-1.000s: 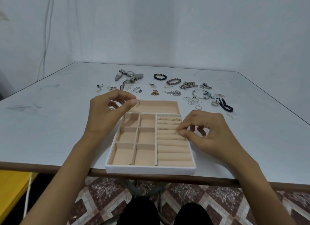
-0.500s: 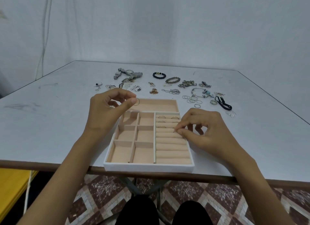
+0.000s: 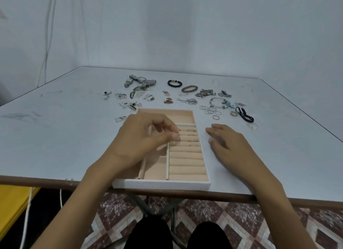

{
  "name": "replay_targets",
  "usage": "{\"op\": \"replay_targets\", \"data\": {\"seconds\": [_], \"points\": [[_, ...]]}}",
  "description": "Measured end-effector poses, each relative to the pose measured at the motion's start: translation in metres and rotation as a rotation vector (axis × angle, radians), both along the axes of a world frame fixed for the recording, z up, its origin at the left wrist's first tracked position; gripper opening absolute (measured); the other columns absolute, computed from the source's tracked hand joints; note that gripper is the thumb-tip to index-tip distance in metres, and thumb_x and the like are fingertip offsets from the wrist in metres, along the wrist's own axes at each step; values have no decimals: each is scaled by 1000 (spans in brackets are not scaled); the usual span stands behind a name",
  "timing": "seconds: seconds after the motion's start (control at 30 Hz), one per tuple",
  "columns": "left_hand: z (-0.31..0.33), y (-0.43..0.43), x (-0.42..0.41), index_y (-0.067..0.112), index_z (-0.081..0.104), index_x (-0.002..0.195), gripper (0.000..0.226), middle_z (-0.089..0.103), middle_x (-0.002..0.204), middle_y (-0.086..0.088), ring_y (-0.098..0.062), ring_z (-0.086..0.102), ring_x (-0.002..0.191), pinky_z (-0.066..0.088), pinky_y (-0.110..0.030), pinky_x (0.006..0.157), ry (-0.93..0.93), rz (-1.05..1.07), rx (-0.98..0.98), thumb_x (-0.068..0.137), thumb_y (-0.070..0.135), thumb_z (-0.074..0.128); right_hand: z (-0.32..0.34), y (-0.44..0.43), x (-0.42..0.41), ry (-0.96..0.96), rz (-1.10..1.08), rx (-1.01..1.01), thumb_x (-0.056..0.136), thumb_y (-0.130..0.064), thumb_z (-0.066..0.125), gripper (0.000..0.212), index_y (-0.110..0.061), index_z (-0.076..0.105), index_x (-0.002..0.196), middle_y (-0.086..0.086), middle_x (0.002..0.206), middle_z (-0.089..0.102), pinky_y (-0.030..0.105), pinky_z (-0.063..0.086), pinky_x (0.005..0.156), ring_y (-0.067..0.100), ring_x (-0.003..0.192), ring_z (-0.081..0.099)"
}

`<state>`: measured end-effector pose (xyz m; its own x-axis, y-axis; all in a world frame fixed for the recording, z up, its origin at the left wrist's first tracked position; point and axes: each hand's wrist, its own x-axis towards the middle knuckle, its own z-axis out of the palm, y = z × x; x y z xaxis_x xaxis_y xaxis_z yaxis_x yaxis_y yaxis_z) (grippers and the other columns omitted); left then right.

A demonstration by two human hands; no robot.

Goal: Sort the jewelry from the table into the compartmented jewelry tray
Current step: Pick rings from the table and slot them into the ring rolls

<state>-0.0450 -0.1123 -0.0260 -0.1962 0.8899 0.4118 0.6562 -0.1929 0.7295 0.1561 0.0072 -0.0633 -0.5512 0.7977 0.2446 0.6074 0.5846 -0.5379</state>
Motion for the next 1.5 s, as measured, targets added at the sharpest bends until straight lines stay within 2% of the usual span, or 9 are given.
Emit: {"op": "replay_targets", "data": {"seconds": [0.1,0.37,0.53,0.73,0.87,1.0,1.13,1.33,1.5], "points": [[-1,2,5,31,73,76,13,71,77,12,-6,61,86,48,-40,83,86,9,-41,70,42,69,2,-2,0,-29,2,-8,99,-23,45,41,-17,50,139,-3,151,39,25,24,111,12,139,34],[-4,7,8,35,71,80,18,65,74,19,2,51,86,34,-29,72,330,83,12,73,49,63,1,-1,1,-26,9,-8,100,-23,45,40,-18,49,139,-3,151,38,20,21,109,12,139,32],[-5,7,9,35,69,82,9,66,79,19,-2,50,85,30,-28,79,469,85,23,79,43,69,2,-1,0,-31,9,2,100,-23,44,41,-18,48,140,-4,152,37,16,19,104,11,140,32],[-3,7,9,35,74,80,7,68,76,19,-7,53,83,30,-28,80,478,90,27,78,41,71,2,-1,0,-37,13,9,100,-23,45,41,-17,49,140,-3,151,37,16,19,105,11,139,33],[4,8,9,37,75,83,6,68,77,21,-6,53,84,27,-16,74,497,63,-30,78,35,73,1,-1,0,-35,14,14,100,-23,45,40,-17,49,139,-3,151,38,15,19,104,11,139,33],[9,6,4,40,75,88,10,70,81,19,-5,56,85,28,-24,73,506,57,-54,78,37,72,1,0,0,-37,18,17,100,-23,45,40,-17,49,139,-2,151,38,15,19,104,11,139,33],[7,7,4,40,75,86,9,70,78,16,-2,53,82,24,-10,71,532,53,-67,78,40,72,1,0,0,-34,20,23,100,-23,45,40,-17,49,139,-2,151,38,15,19,105,11,139,33],[12,9,8,41,74,83,7,69,79,17,-2,55,85,26,-23,73,530,73,-133,77,38,72,0,1,0,-38,18,25,100,-23,45,40,-18,49,139,-3,151,38,14,18,104,10,139,33],[20,14,10,41,75,79,5,67,73,16,-3,59,78,29,-13,57,484,107,-276,74,39,75,-1,1,0,-37,19,25,100,-23,45,41,-17,49,140,-3,151,38,14,18,103,10,139,33]]}}
